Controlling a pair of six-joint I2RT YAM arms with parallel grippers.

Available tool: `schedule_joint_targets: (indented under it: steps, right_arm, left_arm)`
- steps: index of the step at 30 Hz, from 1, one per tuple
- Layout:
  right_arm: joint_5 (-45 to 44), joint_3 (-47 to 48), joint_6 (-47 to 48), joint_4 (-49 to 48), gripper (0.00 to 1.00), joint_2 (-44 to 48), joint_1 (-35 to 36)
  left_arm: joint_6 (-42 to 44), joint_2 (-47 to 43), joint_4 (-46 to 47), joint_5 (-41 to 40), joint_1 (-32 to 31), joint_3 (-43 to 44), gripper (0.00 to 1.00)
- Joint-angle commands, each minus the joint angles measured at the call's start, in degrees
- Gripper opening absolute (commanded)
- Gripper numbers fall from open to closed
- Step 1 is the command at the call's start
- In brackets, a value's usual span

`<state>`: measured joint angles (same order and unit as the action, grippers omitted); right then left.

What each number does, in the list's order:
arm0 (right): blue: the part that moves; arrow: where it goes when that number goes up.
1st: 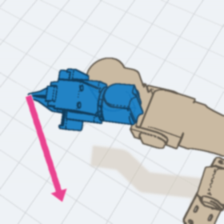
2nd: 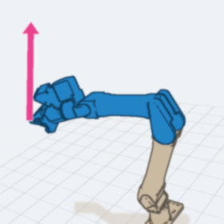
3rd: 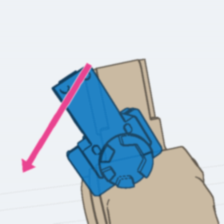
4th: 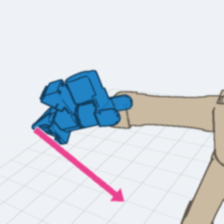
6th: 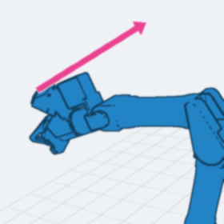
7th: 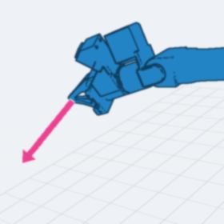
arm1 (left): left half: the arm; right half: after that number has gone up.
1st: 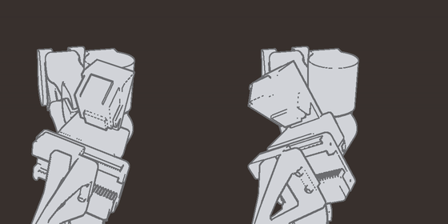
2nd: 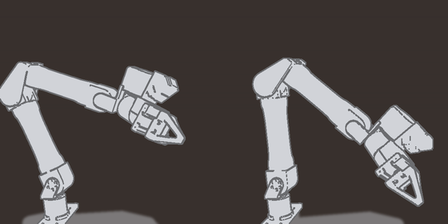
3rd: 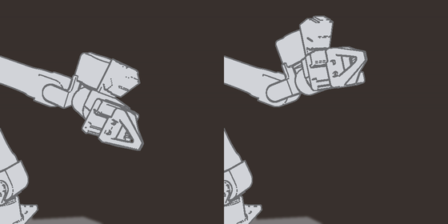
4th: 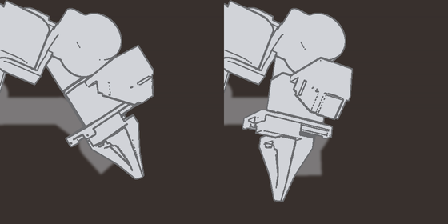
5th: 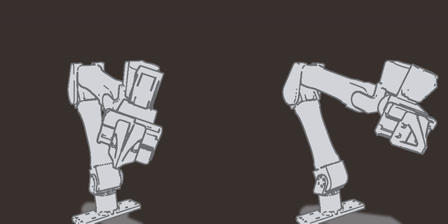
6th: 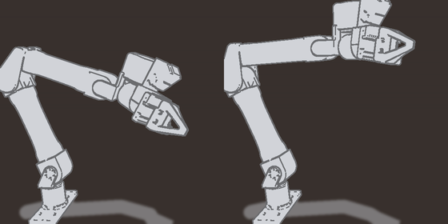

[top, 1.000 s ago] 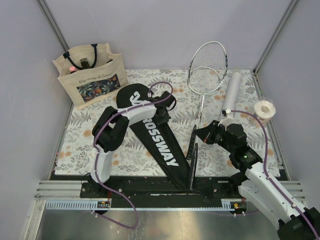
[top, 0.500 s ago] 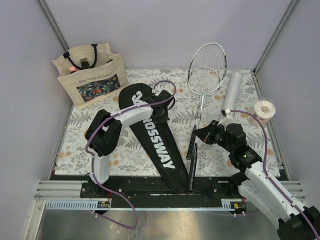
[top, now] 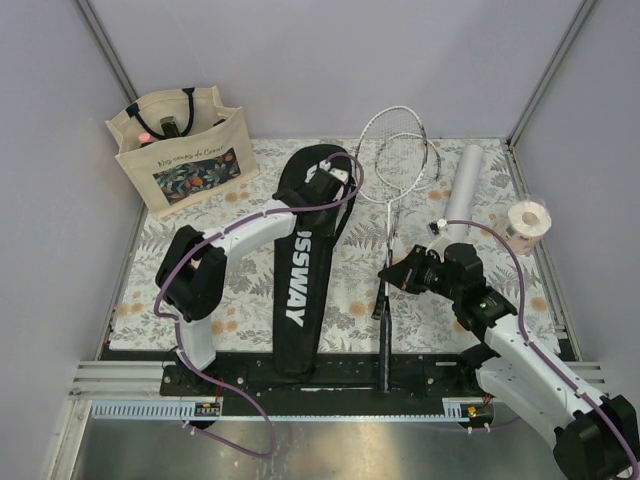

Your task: Pack up the badminton gear

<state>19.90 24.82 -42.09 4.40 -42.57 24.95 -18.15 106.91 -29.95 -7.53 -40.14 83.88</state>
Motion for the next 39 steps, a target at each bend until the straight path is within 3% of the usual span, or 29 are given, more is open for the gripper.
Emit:
schedule_joint_targets:
  steps: [1, 5, 10, 15, 26, 33, 39]
  right_arm:
    - [9.53, -0.11, -1.68, -1.94, 0.00, -1.03, -0.17]
    - [11.83, -3.54, -4.23, -1.16, 0.00, 0.20, -0.17]
    - [13.76, -6.10, -5.81, 2.44, 0.00, 3.88, -0.25]
    - [16.48, -7.76, -8.53, 4.13, 0.00, 7.14, -0.25]
    - [25.18, -13.13, -16.19, -9.75, 0.00, 2.32, -0.25]
    - [33.09, -15.59, -22.77, -24.51, 0.00, -3.66, -0.16]
    - [33.37, -13.31, -19.89, -26.56, 0.00, -8.66, -0.16]
  left_arm:
    - [5.50, 0.92, 1.57, 3.65, 2.60, 3.83, 0.00]
    - [3.30, 1.46, 2.88, 7.27, 5.42, 2.44, 0.00]
    - [-0.38, 0.93, 7.45, 17.71, 9.98, -0.12, 0.00]
    - [-1.89, -0.30, 8.95, 19.57, 11.66, -0.29, 0.00]
    - [-3.12, -2.41, 11.23, 23.78, 11.75, -0.82, 0.00]
    - [-3.29, -2.24, 13.34, 26.33, 11.75, -2.31, 0.00]
    - [-4.43, -3.11, 15.01, 29.85, 11.75, -3.89, 0.00]
